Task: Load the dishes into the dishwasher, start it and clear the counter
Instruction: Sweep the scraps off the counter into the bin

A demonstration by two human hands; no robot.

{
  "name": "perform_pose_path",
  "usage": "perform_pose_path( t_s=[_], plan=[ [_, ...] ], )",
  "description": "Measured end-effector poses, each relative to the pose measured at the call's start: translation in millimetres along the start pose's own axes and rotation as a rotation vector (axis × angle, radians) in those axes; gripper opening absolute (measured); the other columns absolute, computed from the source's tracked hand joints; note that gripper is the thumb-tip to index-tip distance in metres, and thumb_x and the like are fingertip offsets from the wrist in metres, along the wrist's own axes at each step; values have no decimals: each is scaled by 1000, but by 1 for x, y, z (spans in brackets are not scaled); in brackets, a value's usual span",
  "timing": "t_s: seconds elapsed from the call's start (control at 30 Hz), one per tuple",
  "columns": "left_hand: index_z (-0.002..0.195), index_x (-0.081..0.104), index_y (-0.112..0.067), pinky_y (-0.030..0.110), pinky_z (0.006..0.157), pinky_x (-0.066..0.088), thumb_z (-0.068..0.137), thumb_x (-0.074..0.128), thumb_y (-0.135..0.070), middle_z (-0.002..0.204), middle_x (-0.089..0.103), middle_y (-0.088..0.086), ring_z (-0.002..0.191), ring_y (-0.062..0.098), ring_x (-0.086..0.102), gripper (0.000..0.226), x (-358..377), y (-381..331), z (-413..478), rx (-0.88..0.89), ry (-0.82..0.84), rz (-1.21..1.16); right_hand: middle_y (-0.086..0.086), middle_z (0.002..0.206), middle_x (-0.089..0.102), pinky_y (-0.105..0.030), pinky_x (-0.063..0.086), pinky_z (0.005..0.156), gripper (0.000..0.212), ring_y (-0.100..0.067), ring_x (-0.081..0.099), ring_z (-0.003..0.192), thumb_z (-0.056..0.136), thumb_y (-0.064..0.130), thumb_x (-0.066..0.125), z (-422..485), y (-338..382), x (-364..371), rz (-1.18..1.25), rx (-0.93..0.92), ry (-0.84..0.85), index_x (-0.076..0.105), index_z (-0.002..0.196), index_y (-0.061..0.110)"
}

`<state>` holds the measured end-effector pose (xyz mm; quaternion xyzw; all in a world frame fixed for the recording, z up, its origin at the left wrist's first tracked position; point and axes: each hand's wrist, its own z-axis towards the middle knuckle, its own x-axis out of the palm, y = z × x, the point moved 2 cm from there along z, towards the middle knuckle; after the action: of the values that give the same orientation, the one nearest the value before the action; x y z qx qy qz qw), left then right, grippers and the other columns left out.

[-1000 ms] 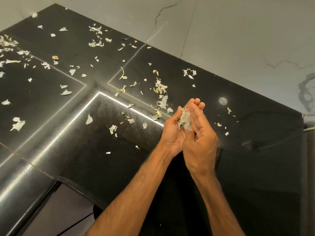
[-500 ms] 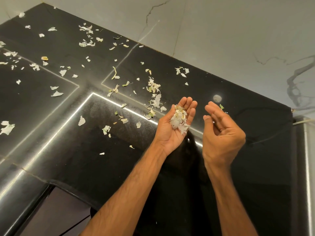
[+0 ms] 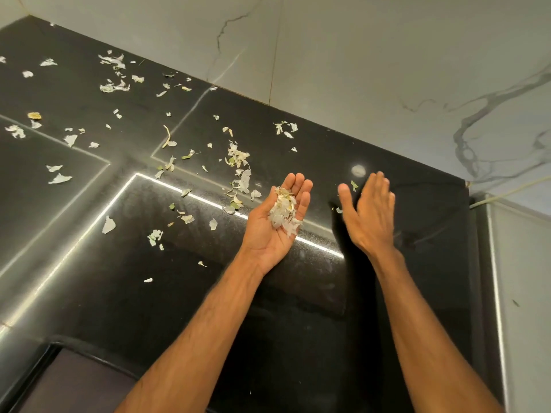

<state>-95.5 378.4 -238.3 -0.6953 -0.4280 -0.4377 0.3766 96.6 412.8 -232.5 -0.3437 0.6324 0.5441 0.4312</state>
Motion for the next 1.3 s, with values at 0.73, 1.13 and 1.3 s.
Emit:
perform_pose_path(
  t_s=[0.73, 1.13, 1.3],
  plan=[
    [130, 60, -4, 35, 105, 51, 111, 38, -21, 133, 63, 9, 129, 25, 59, 34, -2, 0, -1, 4, 0, -30, -16, 163, -30, -64, -13, 119, 111, -30, -30, 150, 87, 86, 1, -51, 22, 19, -228, 12, 160, -19, 155, 1],
    [129, 61, -3, 35, 104, 52, 111, 35, -22, 130, 64, 10, 126, 26, 60, 36, -5, -3, -2, 3, 8, -79, -12, 150, 48, -27, 26, 121, 60, -24, 42, 141, 89, -15, 40, 8, 26, -13, 153, -272, -76, 51, 145, 5],
    [129, 61, -3, 35, 104, 52, 111, 36, -21, 130, 64, 10, 126, 26, 60, 36, -3, -3, -4, 14, 7, -67, -6, 139, 47, -34, 44, 109, 52, -20, 44, 131, 91, -10, 50, -5, 34, -3, -6, -450, 34, 57, 140, 8]
  ],
)
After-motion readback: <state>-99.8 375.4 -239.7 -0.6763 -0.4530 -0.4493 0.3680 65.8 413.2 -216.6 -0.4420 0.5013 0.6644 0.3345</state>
